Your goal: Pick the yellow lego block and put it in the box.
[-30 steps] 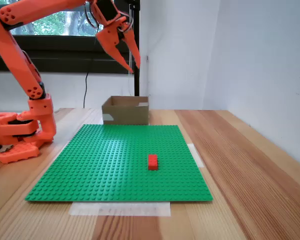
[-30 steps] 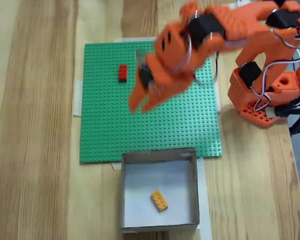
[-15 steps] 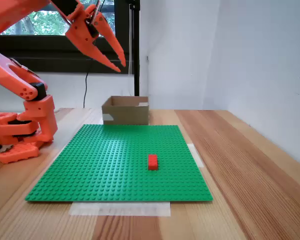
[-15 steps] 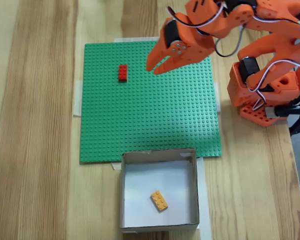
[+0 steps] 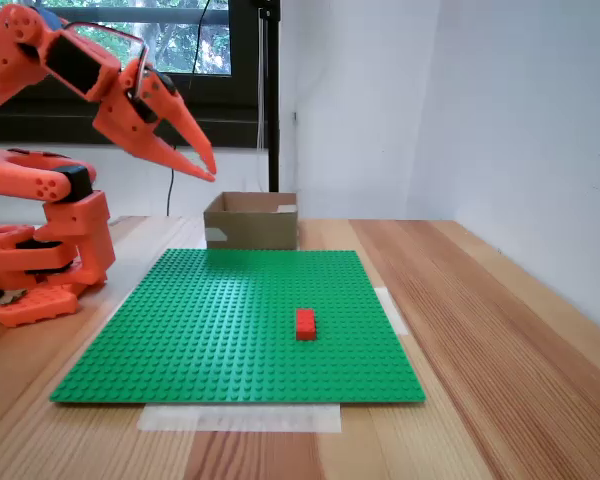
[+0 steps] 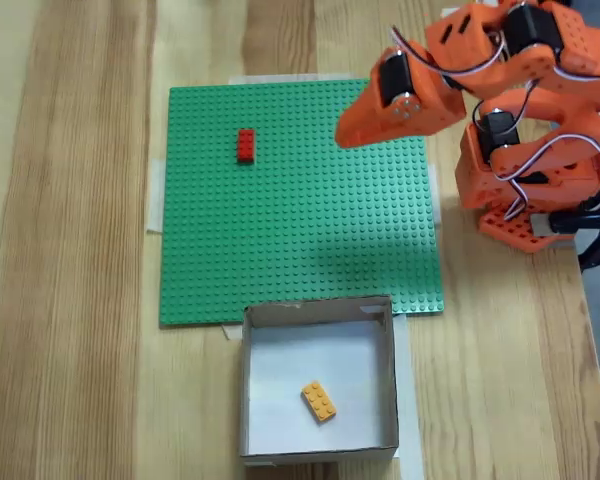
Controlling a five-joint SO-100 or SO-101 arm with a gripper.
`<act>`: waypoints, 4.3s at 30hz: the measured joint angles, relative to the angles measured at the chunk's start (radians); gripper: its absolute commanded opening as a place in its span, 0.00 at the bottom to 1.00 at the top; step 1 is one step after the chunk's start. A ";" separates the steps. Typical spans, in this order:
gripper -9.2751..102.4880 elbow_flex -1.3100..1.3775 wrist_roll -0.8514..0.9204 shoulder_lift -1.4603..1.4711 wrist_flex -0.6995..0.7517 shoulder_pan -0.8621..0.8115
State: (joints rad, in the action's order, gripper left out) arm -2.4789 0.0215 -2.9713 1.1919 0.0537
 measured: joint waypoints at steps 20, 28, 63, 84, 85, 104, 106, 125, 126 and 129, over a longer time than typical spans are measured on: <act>0.08 -0.571 -0.009 -0.291 -0.252 -0.014; 0.07 -0.664 -0.031 -0.298 -0.296 -0.014; 0.07 -0.678 -0.028 -0.288 -0.299 -0.014; 0.07 -0.678 -0.028 -0.288 -0.299 -0.014; 0.07 -0.678 -0.028 -0.288 -0.299 -0.014; 0.07 -0.678 -0.028 -0.288 -0.299 -0.014; 0.07 -0.678 -0.028 -0.288 -0.299 -0.014; 0.07 -0.678 -0.028 -0.288 -0.299 -0.014; 0.07 -0.678 -0.028 -0.288 -0.299 -0.014; 0.07 -0.678 -0.028 -0.288 -0.299 -0.014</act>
State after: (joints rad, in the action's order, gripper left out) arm -3.1569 -0.0061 -3.2597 0.8928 0.0399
